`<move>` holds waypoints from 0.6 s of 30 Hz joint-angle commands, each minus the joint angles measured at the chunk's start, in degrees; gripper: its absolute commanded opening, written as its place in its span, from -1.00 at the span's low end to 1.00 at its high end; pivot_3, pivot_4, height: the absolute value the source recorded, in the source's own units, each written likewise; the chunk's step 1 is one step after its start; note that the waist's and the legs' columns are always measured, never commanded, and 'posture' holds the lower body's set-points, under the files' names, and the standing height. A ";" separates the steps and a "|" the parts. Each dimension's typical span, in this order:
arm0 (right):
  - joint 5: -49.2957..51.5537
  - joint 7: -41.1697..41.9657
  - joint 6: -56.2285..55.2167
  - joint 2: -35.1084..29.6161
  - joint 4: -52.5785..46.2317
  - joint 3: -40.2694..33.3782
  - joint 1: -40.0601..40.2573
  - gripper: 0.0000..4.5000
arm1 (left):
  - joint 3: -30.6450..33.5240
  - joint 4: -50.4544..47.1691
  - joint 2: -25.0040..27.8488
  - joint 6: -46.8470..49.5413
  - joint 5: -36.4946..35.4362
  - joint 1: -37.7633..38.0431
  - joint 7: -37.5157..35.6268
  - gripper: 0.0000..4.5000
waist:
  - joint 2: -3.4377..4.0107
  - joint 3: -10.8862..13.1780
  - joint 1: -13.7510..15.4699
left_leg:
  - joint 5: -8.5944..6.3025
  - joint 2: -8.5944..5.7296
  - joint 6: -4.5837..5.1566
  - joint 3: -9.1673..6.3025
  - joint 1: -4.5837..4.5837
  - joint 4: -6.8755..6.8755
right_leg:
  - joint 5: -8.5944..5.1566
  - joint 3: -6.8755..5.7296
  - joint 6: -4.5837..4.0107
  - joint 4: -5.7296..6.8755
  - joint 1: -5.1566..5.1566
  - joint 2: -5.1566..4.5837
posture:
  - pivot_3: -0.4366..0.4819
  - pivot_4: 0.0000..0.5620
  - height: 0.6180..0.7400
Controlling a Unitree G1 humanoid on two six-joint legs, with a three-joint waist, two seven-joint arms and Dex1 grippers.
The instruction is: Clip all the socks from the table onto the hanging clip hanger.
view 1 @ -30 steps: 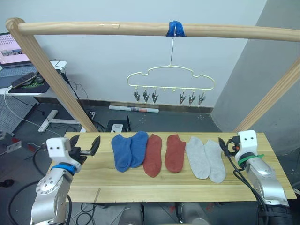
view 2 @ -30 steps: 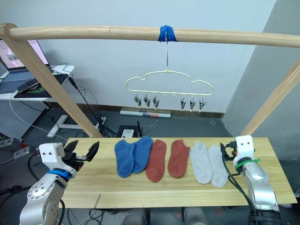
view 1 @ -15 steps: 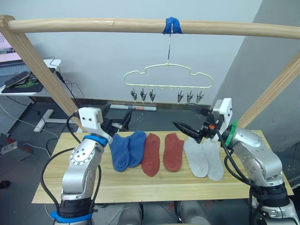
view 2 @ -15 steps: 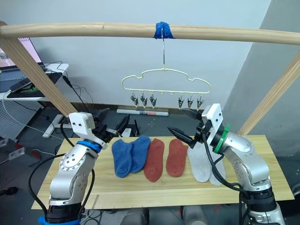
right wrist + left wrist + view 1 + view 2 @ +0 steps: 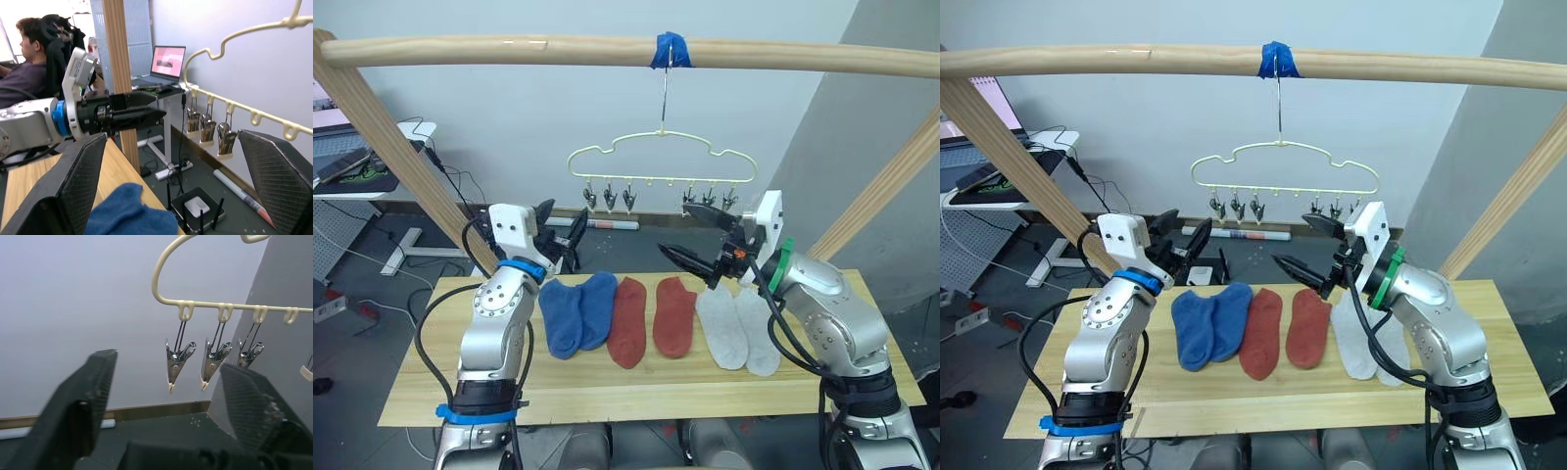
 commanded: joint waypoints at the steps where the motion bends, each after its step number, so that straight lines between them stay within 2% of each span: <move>1: -0.31 0.08 -1.70 0.29 -0.91 -0.07 -0.55 1.00 | -0.15 0.91 0.02 -2.36 1.10 -1.53 -0.21 0.07 | 0.00 0.05 0.00 | 0.00 0.00 0.00 -0.01 -0.01 -0.01 | 0.00 -0.01 0.00 0.00 -0.01 0.00 | -0.31 -0.38 1.00; 18: 1.48 -0.75 2.17 1.16 -3.91 0.55 -5.59 1.00 | -1.46 11.09 -1.67 -7.57 2.28 -7.94 -2.11 0.07 | 0.00 0.13 -0.18 | 0.00 0.00 0.00 -0.03 -0.01 -0.02 | 0.00 -0.01 0.01 -0.03 -0.01 0.00 | -0.36 -0.38 1.00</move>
